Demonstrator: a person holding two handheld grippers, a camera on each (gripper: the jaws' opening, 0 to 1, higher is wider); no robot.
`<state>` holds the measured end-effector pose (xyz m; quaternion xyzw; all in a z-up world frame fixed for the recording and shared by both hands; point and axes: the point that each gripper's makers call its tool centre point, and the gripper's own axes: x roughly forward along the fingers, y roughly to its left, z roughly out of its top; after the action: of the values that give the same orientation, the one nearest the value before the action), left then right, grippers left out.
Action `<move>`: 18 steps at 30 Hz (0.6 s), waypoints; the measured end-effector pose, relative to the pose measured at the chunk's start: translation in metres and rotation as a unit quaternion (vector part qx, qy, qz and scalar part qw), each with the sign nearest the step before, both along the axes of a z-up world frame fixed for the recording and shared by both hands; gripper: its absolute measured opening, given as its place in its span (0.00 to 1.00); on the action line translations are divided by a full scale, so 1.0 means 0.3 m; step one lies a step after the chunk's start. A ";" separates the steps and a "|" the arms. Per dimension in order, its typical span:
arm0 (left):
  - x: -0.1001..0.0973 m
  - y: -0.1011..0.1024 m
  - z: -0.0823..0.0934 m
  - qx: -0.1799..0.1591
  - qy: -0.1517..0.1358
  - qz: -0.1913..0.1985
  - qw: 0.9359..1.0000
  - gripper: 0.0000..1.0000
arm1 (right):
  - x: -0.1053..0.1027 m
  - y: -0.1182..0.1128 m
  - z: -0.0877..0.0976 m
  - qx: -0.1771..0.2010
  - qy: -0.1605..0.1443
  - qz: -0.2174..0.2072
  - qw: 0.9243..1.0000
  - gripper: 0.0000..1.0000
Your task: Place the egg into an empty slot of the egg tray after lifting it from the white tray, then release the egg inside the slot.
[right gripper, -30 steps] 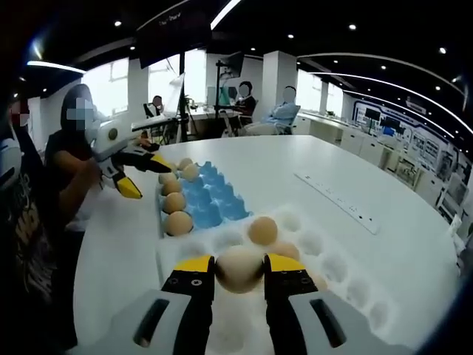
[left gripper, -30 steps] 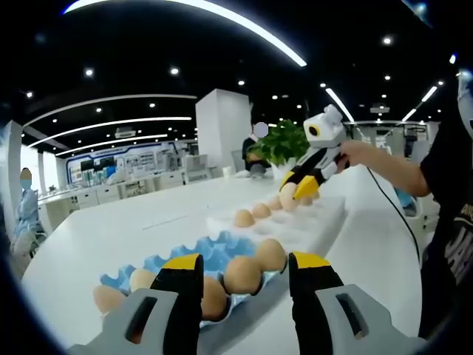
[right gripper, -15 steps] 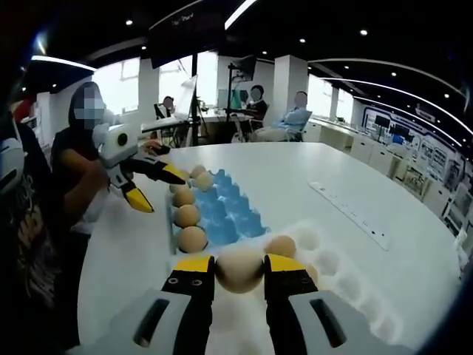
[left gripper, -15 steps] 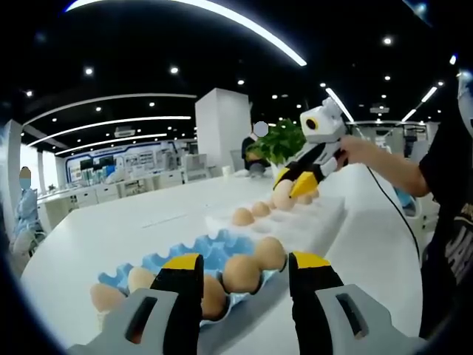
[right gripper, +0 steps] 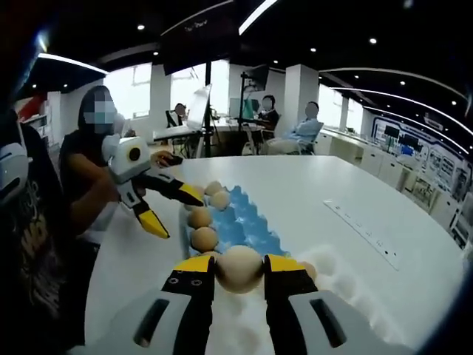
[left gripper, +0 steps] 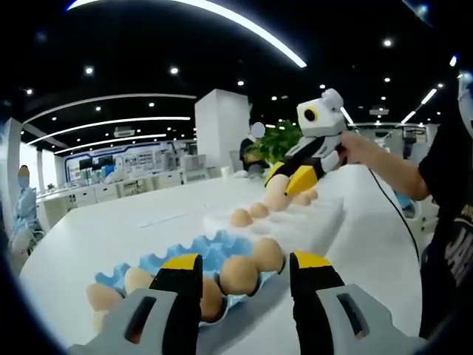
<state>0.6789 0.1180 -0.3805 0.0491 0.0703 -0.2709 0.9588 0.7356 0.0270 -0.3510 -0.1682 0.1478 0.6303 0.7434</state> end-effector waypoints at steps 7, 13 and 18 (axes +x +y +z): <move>-0.002 -0.011 -0.001 -0.003 0.000 -0.005 1.000 0.48 | -0.032 0.053 0.012 0.008 0.002 0.017 1.000 0.27; 0.005 -0.022 0.009 -0.008 -0.005 -0.004 1.000 0.48 | -0.054 0.091 0.019 0.014 0.005 0.029 0.999 0.27; 0.011 -0.043 0.016 -0.008 -0.008 -0.009 1.000 0.47 | -0.081 0.128 0.021 0.019 0.010 0.039 0.999 0.27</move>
<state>0.6821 0.1049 -0.3756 0.0436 0.0604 -0.2793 0.9573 0.7114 0.0654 -0.3447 -0.1532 0.1364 0.6632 0.7198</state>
